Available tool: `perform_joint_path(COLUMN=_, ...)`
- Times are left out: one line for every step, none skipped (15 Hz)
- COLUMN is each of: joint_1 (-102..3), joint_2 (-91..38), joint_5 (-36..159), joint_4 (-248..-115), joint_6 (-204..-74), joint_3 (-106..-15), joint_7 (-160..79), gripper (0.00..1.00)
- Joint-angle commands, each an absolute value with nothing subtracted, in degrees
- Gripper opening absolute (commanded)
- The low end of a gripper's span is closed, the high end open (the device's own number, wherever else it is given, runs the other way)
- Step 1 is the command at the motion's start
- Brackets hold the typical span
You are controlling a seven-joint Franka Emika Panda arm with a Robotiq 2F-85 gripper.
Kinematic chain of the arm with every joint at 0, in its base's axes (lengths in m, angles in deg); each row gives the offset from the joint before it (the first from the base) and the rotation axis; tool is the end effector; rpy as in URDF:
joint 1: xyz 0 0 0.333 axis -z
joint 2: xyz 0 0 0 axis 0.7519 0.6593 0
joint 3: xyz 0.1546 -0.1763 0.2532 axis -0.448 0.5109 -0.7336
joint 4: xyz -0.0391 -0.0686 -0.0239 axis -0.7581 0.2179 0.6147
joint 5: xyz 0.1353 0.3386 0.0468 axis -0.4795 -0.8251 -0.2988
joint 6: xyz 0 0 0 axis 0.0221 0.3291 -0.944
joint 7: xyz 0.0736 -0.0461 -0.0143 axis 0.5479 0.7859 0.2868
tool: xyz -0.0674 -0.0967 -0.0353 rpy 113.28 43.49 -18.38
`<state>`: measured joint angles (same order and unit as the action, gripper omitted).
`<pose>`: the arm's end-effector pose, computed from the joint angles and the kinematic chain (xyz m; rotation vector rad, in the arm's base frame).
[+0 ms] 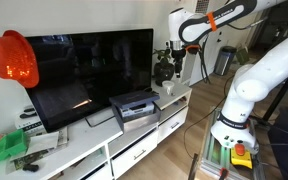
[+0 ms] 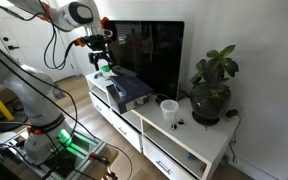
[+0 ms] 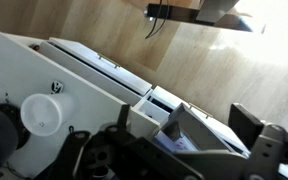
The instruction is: Remove the lid of the clear cup on the right of the television stand and put it on the television stand top
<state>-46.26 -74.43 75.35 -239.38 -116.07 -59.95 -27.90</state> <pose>0.3125 -0.0652 0.4405 2.9162 0.2304 -0.2168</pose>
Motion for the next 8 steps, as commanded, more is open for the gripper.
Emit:
perform_joint_path(joint_1=-44.58, joint_2=-61.81, joint_5=77.74, joint_4=-237.24, joint_6=-129.56, joint_3=-56.18, joint_7=-22.84, gripper=1.0)
perform_joint_path(joint_1=-44.18, joint_2=-58.91, joint_5=76.85, joint_4=-236.69, joint_6=-132.91, joint_3=-55.19, joint_7=-21.39, gripper=1.0)
perform_joint_path(joint_1=-43.34, joint_2=-56.15, joint_5=76.09, joint_4=-236.24, joint_6=-136.58, joint_3=-54.03, joint_7=-20.34, gripper=1.0)
perform_joint_path(joint_1=-42.64, joint_2=-53.52, joint_5=75.34, joint_4=-235.69, joint_6=-139.46, joint_3=-53.2, joint_7=-19.62, gripper=1.0)
perform_joint_path(joint_1=-42.87, joint_2=-59.01, joint_5=76.11, joint_4=-238.32, joint_6=-135.91, joint_3=-55.48, joint_7=-21.84, gripper=1.0)
perform_joint_path(joint_1=-42.27, joint_2=-56.95, joint_5=76.15, joint_4=-237.95, joint_6=-137.27, joint_3=-55.06, joint_7=-21.49, gripper=1.0)
perform_joint_path(joint_1=-42.13, joint_2=-56.26, joint_5=76.18, joint_4=-237.81, joint_6=-137.26, joint_3=-55.11, joint_7=-21.52, gripper=1.0)
perform_joint_path(joint_1=-42.22, joint_2=-56.33, joint_5=76.2, joint_4=-237.75, joint_6=-137.21, joint_3=-55.39, joint_7=-21.56, gripper=1.0)
